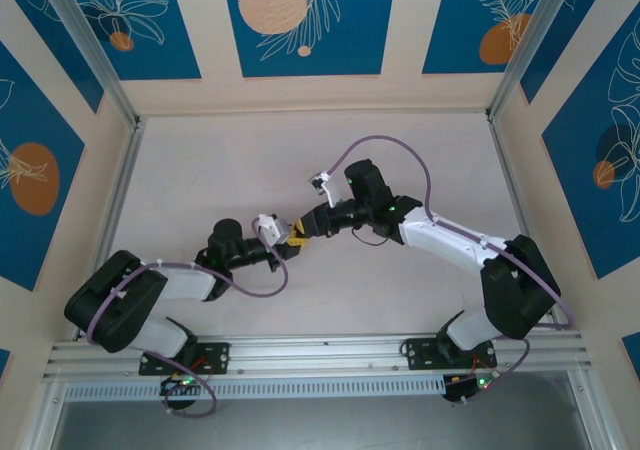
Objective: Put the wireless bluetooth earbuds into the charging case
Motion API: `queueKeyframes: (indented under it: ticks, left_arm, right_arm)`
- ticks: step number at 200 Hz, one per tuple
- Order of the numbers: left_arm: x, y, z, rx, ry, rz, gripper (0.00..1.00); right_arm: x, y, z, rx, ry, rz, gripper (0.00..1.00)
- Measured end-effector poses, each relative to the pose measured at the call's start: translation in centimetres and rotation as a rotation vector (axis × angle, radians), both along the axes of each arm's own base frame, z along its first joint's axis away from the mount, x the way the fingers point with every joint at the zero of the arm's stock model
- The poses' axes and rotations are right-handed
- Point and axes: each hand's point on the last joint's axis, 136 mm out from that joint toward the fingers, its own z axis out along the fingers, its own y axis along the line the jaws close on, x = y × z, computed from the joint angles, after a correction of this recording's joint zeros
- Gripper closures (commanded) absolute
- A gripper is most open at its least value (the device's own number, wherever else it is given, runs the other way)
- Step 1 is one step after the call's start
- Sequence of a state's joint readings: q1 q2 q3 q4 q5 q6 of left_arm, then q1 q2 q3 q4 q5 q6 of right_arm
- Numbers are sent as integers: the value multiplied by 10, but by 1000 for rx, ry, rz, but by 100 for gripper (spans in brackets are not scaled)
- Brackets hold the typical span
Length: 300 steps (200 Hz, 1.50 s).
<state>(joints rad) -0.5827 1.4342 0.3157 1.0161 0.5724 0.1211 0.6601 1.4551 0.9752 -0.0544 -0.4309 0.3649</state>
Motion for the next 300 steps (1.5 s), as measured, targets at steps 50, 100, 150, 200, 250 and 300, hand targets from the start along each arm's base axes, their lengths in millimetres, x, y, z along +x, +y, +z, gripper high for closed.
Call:
queueKeyframes:
  ticks: [50,100,150,200,250,300]
  left_arm:
    - [-4,-2,-1,28,-43,-19,85]
    - [-7,-2,-3,54,-60,-30,85]
    - [-8,-1,-10,86,-57,-25,85]
    - [-7,-1,-11,94,-55,-17,85]
    - [-4,0,-11,96,-58,-7,85]
    - [-4,-1,-13,105,-45,-9,85]
  right_arm:
    - [17,-43,9,-93,-42,-112,73]
    - [66,-114,-47,-410,107,-339,72]
    - [66,-152,-111,-639,272,-356,69]
    - [85,-166,-132,-669,328,-369,61]
    - [88,-168,-145,-674,364,-358,52]
    - [85,-168,-154,-681,401,-344,50]
